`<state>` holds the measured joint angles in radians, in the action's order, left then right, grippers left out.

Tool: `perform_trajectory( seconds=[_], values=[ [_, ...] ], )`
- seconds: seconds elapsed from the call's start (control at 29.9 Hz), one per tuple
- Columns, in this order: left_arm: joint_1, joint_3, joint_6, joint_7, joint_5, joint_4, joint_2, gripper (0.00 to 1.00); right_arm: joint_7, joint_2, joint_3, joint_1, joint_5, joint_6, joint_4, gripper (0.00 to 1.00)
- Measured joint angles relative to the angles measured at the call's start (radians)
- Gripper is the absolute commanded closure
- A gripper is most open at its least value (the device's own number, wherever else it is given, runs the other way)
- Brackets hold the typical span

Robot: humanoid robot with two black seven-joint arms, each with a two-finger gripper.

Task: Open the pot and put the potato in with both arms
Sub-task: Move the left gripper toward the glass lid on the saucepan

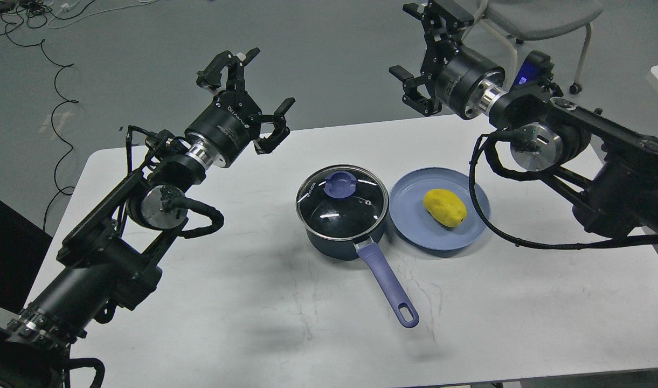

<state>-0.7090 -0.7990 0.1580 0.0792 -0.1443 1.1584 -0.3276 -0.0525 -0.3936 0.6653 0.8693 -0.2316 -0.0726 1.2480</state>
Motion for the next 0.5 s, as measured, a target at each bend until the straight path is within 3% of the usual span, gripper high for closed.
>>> perform_trajectory(
  seconds=[0.13, 0.5],
  values=[
    [0.002, 0.006, 0.0, -0.006, -0.011, 0.0, -0.006, 0.02, 0.03, -0.023, 0.008, -0.006, 0.003, 0.045, 0.002, 0.0],
    [0.013, -0.005, 0.01, 0.001, -0.059, 0.004, -0.001, 0.02, 0.028, -0.028, 0.016, -0.012, 0.002, 0.056, -0.002, 0.0]
  ],
)
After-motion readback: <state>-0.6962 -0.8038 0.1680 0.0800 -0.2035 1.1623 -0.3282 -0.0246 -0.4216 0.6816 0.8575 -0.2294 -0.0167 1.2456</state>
